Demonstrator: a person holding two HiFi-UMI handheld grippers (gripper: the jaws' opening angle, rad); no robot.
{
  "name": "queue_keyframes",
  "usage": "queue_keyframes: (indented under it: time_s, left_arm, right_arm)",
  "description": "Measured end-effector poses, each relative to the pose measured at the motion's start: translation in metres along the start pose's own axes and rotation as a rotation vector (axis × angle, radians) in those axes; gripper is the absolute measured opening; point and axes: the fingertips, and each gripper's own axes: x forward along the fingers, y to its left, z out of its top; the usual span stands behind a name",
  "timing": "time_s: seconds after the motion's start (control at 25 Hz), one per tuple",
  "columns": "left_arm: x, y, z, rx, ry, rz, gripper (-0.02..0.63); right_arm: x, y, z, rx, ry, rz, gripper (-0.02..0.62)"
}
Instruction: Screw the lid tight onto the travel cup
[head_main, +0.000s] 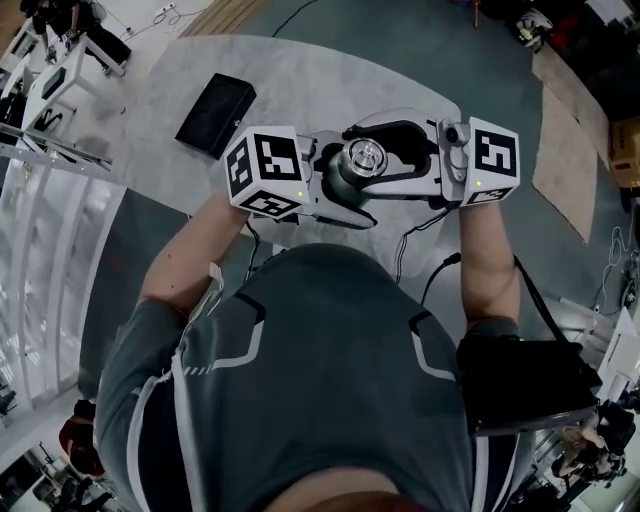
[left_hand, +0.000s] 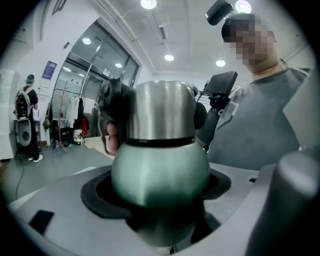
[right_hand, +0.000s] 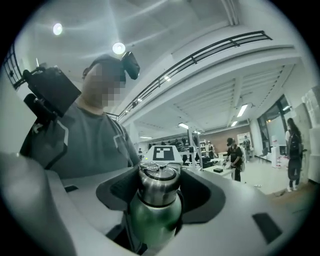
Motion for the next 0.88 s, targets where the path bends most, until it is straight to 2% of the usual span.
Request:
queue_keyframes:
  time_s: [0.04,0.12,0.2,0.24,0.28,0.36,0.48,0.56,0.68,0.8,0.88]
  left_arm:
    - [-0.001,0.009,-0.003,-0.009,0.007,0.053,0.402]
    - [-0.005,0.038,-0.017,-0.031,0.054,0.220,0.402]
    - [-0.014,0.072,-0.040,-0.030,0.160,0.413,0.402]
    - [-0.017,0.083,-0.052,-0.022,0.216,0.482,0.402]
    - [-0.019,0.090,-0.061,-0.022,0.251,0.517,0.402]
    - [-0.015,0.089,-0.067,-0.055,0.243,0.500,0.402]
    - [-0.011,0.082,-0.066,-0.086,0.187,0.438,0.402]
    - [-0.010,0.075,-0.061,-0.078,0.164,0.393,0.403]
    - [-0.003,0.055,-0.044,-0.070,0.104,0.265,0.403]
    - [-0.001,0.033,-0.032,-0.060,0.052,0.146,0.403]
    - [0.001,0.025,-0.027,-0.046,0.037,0.102,0.402]
  right_arm:
    - [-0.001,-0.007,-0.003,0.008,0.010,-0.052,0.275]
    - [-0.004,-0.029,-0.018,0.020,0.060,-0.229,0.273]
    - [-0.008,-0.053,-0.040,0.042,0.115,-0.437,0.273]
    - [-0.010,-0.061,-0.051,0.063,0.124,-0.509,0.273]
    - [-0.011,-0.066,-0.059,0.093,0.117,-0.552,0.273]
    - [-0.014,-0.068,-0.067,0.146,0.085,-0.583,0.273]
    - [-0.011,-0.065,-0.067,0.159,0.078,-0.568,0.273]
    - [-0.009,-0.059,-0.061,0.127,0.087,-0.501,0.275]
    - [-0.011,-0.041,-0.046,0.069,0.081,-0.362,0.294]
    - [-0.010,-0.028,-0.032,0.055,0.045,-0.258,0.296]
    - [-0.008,-0.023,-0.028,0.059,0.029,-0.207,0.296]
